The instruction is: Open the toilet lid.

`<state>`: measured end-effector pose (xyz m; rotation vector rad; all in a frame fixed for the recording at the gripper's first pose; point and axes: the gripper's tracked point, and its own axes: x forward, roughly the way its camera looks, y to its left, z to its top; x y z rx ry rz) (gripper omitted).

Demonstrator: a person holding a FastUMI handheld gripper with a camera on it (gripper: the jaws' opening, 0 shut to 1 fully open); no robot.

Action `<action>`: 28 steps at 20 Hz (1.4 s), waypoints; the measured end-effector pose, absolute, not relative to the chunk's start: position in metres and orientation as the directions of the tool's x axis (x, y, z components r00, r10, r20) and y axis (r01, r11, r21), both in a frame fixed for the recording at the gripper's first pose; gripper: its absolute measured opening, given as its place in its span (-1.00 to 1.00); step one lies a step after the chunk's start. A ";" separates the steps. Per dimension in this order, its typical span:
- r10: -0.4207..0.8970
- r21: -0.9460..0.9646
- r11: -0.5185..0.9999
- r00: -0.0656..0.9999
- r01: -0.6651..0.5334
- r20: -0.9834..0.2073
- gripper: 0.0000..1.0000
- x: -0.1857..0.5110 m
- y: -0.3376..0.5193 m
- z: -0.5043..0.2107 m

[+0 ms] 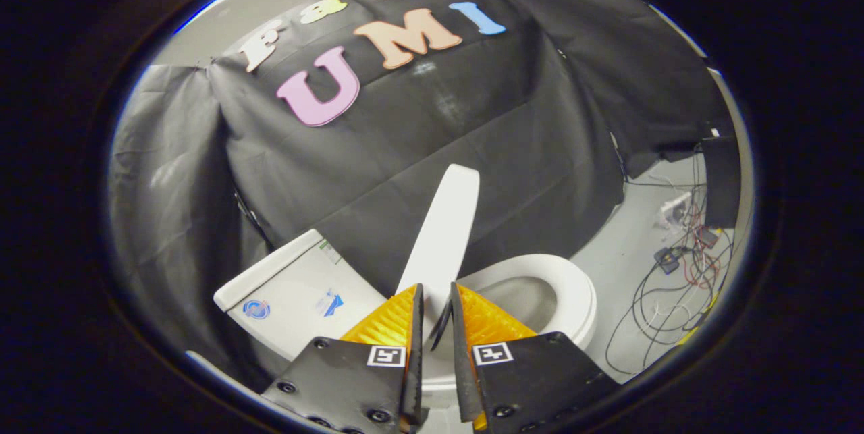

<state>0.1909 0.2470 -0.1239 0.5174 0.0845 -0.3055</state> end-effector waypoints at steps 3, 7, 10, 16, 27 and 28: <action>-0.255 0.434 0.846 0.950 0.309 -0.179 -0.56 0.194 0.252 -0.116; -0.270 0.422 0.842 0.940 0.336 -0.209 -0.56 0.197 0.257 -0.106; -0.293 0.426 0.828 0.929 0.365 -0.227 -0.56 0.201 0.261 -0.104; -0.313 0.399 0.821 0.906 0.409 -0.284 -0.56 0.207 0.276 -0.090; -0.338 0.352 0.815 0.871 0.460 -0.357 -0.56 0.229 0.317 -0.064; -0.334 0.325 0.829 0.869 0.455 -0.365 -0.56 0.232 0.323 -0.060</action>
